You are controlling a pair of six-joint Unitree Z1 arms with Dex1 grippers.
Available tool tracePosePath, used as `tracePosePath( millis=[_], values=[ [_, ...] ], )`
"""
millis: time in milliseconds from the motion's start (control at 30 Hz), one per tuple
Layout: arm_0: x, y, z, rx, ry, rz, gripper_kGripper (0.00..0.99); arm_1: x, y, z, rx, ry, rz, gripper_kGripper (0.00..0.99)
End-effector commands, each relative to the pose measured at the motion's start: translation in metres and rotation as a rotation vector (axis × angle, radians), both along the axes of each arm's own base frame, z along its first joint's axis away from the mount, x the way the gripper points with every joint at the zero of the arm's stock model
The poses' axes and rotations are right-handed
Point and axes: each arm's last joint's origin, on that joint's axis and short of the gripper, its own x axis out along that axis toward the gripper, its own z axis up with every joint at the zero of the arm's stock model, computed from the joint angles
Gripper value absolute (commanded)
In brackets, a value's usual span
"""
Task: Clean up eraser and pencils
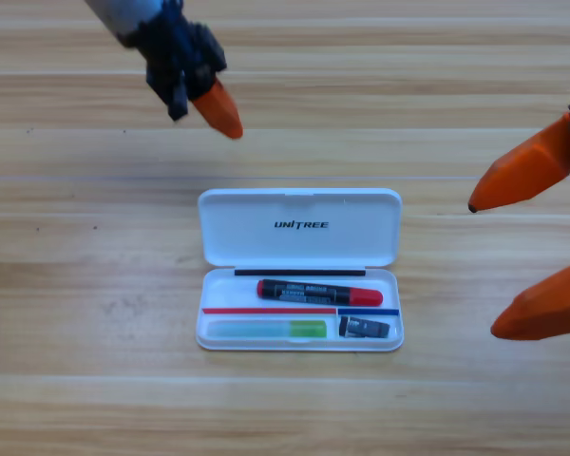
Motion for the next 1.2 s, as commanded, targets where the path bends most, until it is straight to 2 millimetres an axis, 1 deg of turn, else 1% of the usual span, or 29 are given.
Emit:
tracePosePath(
  millis=[33,133,233,333,600,1000,1133,1200],
  values=[
    [0.030,-0.003,-0.059,0.044,0.088,0.021,0.000,0.008,-0.001,-0.012,-0.022,0.033,-0.028,0.986],
    [0.033,-0.006,-0.073,0.039,0.119,0.013,0.000,0.009,0.000,-0.013,-0.025,0.035,-0.028,0.986],
    [0.031,-0.006,-0.078,0.027,0.147,0.005,0.000,0.009,0.000,-0.013,-0.025,0.035,-0.028,0.986],
    [0.024,-0.006,-0.080,0.013,0.180,-0.005,0.000,0.009,0.000,-0.013,-0.026,0.035,-0.027,0.986],
    [-0.008,-0.008,-0.066,0.006,0.214,-0.050,0.000,0.010,0.001,-0.014,-0.028,0.037,-0.027,0.986],
    [-0.039,-0.017,-0.053,-0.002,0.236,-0.099,0.000,0.010,0.002,-0.013,-0.027,0.036,-0.027,0.986],
    [-0.050,-0.018,-0.054,-0.003,0.220,-0.104,0.000,0.011,0.002,-0.014,-0.029,0.038,-0.027,0.986],
    [-0.057,-0.018,-0.058,-0.008,0.209,-0.108,0.000,0.012,0.003,-0.014,-0.030,0.039,-0.027,0.986]
  ],
)
